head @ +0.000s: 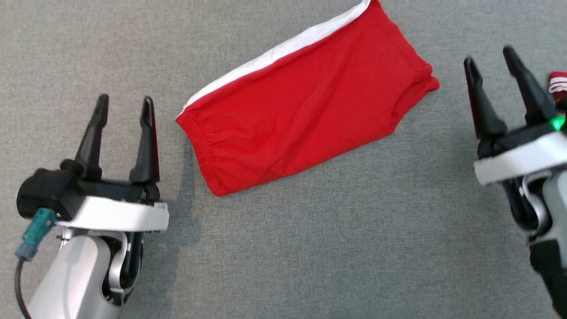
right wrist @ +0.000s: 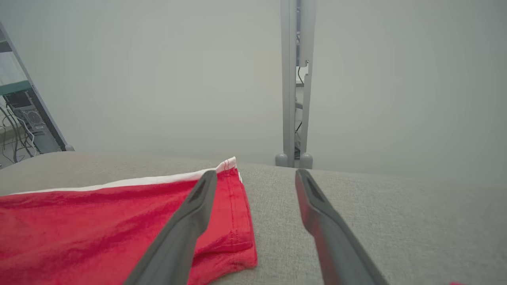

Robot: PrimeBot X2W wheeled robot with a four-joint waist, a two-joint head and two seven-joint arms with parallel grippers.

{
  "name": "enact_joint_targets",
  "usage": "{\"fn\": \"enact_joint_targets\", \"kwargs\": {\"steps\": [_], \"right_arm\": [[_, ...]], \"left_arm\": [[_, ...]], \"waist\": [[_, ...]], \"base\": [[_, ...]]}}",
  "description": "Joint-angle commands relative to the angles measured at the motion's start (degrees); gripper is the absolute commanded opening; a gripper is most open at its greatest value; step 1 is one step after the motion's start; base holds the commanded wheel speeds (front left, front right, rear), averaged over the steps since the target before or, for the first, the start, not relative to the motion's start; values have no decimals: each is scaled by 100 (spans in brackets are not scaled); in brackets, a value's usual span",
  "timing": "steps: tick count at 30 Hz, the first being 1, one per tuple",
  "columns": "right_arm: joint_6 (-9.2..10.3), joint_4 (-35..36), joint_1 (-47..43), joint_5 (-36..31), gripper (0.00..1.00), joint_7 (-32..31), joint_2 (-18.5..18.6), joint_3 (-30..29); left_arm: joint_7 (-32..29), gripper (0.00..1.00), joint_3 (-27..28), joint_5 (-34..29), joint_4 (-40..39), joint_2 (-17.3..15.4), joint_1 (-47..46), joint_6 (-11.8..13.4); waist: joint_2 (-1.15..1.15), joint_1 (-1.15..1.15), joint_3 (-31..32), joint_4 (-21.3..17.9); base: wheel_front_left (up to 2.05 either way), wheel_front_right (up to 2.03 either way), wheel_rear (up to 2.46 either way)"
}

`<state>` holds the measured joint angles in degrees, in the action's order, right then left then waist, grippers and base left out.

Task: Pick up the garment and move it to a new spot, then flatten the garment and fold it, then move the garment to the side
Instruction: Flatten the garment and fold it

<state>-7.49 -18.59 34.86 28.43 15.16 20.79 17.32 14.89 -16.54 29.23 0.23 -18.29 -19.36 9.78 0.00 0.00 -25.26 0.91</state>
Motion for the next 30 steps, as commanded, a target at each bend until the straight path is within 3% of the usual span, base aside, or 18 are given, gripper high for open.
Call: {"fn": "enact_joint_targets", "kwargs": {"steps": [1, 10, 22, 30], "right_arm": [[0, 192, -348, -220, 100, 4, -116, -208], [0, 621, -1187, -647, 100, 6, -452, -715], [0, 685, -1182, -696, 100, -63, -547, -838], [0, -130, -415, -548, 100, -535, -456, -762]], "left_arm": [[17, 100, 35, -159, 78, -31, 126, -26], [19, 100, 157, -357, 338, 3, 484, -105], [20, 100, 191, -392, 432, 63, 368, -185], [20, 100, 119, -398, 447, 218, 138, -237]], "waist": [[0, 0, 84, -38], [0, 0, 261, -79], [0, 0, 254, -42], [0, 0, 31, 218]], "base": [[0, 0, 0], [0, 0, 0], [0, 0, 0], [0, 0, 0]]}}
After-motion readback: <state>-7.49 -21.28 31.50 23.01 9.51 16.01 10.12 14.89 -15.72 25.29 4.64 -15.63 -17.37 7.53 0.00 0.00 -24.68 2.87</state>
